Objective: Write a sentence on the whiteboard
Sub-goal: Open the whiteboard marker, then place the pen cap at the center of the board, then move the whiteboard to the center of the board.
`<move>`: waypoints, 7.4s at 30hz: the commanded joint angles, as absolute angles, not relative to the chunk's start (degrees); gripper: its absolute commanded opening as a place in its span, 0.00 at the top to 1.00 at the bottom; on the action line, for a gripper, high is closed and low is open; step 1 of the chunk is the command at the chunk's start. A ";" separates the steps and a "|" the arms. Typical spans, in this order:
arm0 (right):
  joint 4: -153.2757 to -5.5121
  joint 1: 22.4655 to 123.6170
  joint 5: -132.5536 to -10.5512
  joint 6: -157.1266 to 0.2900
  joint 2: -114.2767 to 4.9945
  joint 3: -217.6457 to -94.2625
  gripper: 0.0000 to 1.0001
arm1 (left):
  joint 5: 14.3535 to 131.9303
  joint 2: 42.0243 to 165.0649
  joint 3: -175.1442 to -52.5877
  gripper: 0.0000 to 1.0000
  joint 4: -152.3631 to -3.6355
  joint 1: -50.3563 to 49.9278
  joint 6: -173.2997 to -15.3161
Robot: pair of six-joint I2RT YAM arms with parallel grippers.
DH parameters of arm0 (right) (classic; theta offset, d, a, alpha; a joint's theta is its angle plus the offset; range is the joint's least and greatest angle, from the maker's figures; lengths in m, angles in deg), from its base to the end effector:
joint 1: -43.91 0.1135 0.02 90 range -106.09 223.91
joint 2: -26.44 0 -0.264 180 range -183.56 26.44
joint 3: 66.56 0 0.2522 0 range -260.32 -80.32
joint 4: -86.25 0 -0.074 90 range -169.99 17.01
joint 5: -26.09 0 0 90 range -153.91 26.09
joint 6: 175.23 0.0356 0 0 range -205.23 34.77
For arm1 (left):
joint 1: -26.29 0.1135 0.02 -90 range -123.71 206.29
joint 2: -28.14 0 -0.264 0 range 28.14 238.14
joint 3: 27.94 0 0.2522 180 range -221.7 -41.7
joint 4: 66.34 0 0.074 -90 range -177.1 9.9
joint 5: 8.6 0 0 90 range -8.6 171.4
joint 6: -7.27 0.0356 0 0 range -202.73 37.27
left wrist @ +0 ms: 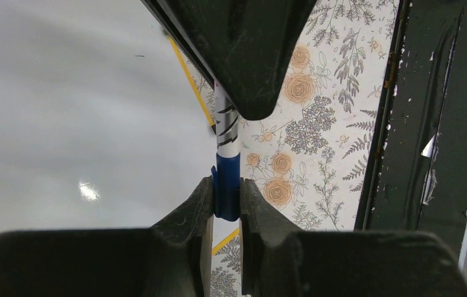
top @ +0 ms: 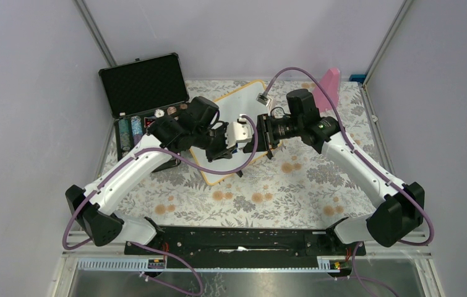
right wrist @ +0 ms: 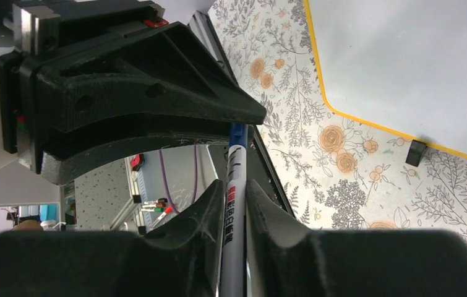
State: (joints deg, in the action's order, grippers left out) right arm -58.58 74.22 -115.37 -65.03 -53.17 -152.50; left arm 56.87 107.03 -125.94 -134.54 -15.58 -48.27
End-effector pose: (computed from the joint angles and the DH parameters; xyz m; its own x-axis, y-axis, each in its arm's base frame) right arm 0.2512 0.1791 0.3546 -0.7036 -0.1621 -0.6918 -0.7064 0.2644 0.6566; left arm 0.1965 -0.1960 0.3747 -0.0059 0.6965 -0.7175 0.9860 0.1235 0.1118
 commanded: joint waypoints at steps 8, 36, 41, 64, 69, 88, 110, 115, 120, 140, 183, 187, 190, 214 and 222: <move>-59.25 74.85 -114.71 -66.12 -52.64 -153.97 1.00 | 56.59 107.68 -129.11 1.00 -133.91 -16.24 -50.13; -64.71 74.76 -119.35 -62.90 -51.22 -151.74 1.00 | 53.69 100.48 -120.38 0.51 -122.03 -15.24 -59.09; -65.66 74.72 -120.03 -61.94 -50.72 -151.56 1.00 | 51.47 101.07 -120.46 0.85 -122.14 -15.26 -58.63; -66.02 75.03 -120.99 -62.26 -51.20 -151.54 0.63 | 51.23 102.52 -121.31 1.00 -125.41 -15.27 -56.95; -63.70 75.42 -120.87 -64.11 -51.48 -152.09 0.56 | 51.66 102.90 -121.85 1.00 -125.54 -15.29 -57.11; -61.96 76.55 -119.62 -65.99 -51.80 -152.72 0.98 | 50.93 103.64 -123.24 1.00 -125.54 -15.29 -57.13; -59.67 66.49 -122.17 -65.67 -51.72 -159.35 1.00 | 54.34 97.26 -111.08 1.00 -128.69 -13.87 -52.95; -56.99 62.76 -123.04 -68.01 -51.77 -160.90 1.00 | 53.84 96.66 -110.04 1.00 -130.97 -11.32 -51.31; -53.69 60.26 -122.48 -70.81 -52.03 -162.97 1.00 | 53.23 97.47 -109.78 1.00 -134.89 -8.97 -49.18; -53.08 56.67 -113.89 -72.66 -51.73 -159.73 1.00 | 59.35 100.71 -100.40 0.95 -126.29 -15.75 -50.97; -57.26 38.73 -115.07 -75.70 -53.30 -153.89 1.00 | 67.55 137.78 -119.30 0.49 -110.81 -32.54 -59.87; -57.93 38.73 -116.45 -75.65 -53.37 -153.96 1.00 | 65.40 134.33 -122.58 0.37 -114.93 -32.45 -60.63; -58.91 38.82 -117.70 -75.20 -53.52 -154.07 1.00 | 63.07 130.93 -124.59 0.24 -117.25 -32.14 -61.60; -67.01 57.35 -121.57 -78.89 -56.46 -155.36 1.00 | 38.59 99.30 -111.41 0.10 -117.52 20.25 -76.48; -70.98 61.29 -123.66 -78.96 -58.08 -154.89 1.00 | 33.52 104.10 -108.71 0.13 -114.99 23.54 -75.37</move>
